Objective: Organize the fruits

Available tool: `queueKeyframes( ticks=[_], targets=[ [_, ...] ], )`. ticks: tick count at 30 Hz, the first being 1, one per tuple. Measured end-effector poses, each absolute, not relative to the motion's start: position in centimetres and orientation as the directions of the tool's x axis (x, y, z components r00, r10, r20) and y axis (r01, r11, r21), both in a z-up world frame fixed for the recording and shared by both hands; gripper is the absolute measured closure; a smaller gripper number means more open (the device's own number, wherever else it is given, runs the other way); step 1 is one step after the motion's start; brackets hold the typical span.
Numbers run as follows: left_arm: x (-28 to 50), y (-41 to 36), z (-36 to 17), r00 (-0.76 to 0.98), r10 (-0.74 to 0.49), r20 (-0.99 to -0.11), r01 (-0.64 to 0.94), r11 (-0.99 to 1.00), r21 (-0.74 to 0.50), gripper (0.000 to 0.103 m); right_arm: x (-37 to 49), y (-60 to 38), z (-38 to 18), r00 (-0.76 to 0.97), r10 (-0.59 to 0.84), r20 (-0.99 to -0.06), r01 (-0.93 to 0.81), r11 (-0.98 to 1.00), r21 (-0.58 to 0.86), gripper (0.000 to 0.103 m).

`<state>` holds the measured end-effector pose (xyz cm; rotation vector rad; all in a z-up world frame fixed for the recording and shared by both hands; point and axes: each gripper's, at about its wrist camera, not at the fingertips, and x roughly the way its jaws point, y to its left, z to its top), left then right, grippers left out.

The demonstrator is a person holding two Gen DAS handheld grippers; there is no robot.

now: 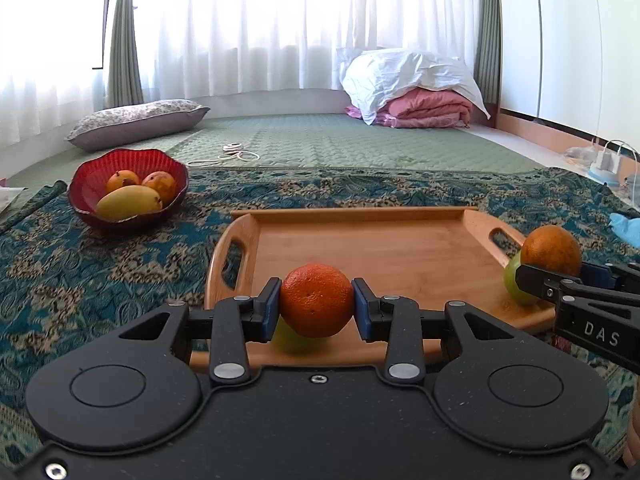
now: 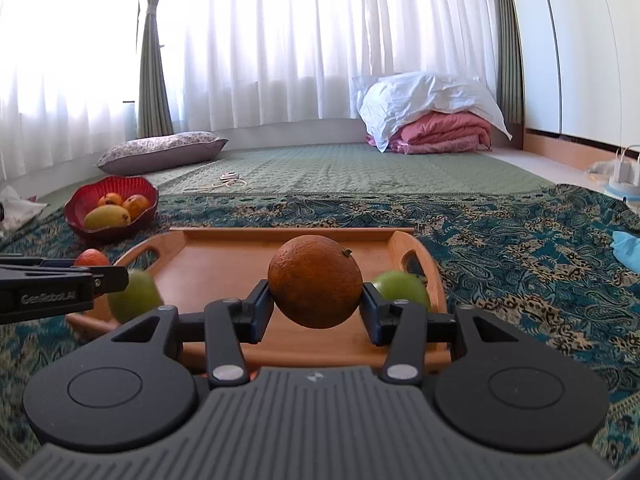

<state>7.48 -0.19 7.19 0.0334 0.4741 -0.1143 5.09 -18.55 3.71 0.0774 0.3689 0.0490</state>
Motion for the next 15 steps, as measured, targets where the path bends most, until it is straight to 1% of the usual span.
queueKeyframes(
  ticks=[3, 9, 12, 15],
  targets=[
    [8.9, 0.0, 8.3, 0.878, -0.117, -0.465, 0.134, 0.991, 0.004, 0.068, 6.5, -19.3, 4.4, 0.924, 0.068, -0.375, -0.029, 0.994, 0.109, 0.053],
    [12.1, 0.7, 10.0, 0.859, -0.135, -0.493, 0.139, 0.99, -0.03, 0.068, 9.4, -20.5, 5.9, 0.903, 0.08, -0.423, -0.039, 0.994, 0.106, 0.053],
    [14.1, 0.9, 10.4, 0.836, -0.161, -0.524, 0.159, 0.986, -0.051, 0.068, 11.2, -21.2, 6.5, 0.887, 0.085, -0.455, -0.035, 0.993, 0.116, 0.053],
    [16.0, 1.2, 10.4, 0.811, -0.162, -0.562, 0.151, 0.986, -0.067, 0.068, 13.0, -22.2, 7.0, 0.869, 0.085, -0.487, -0.021, 0.991, 0.134, 0.053]
  ],
)
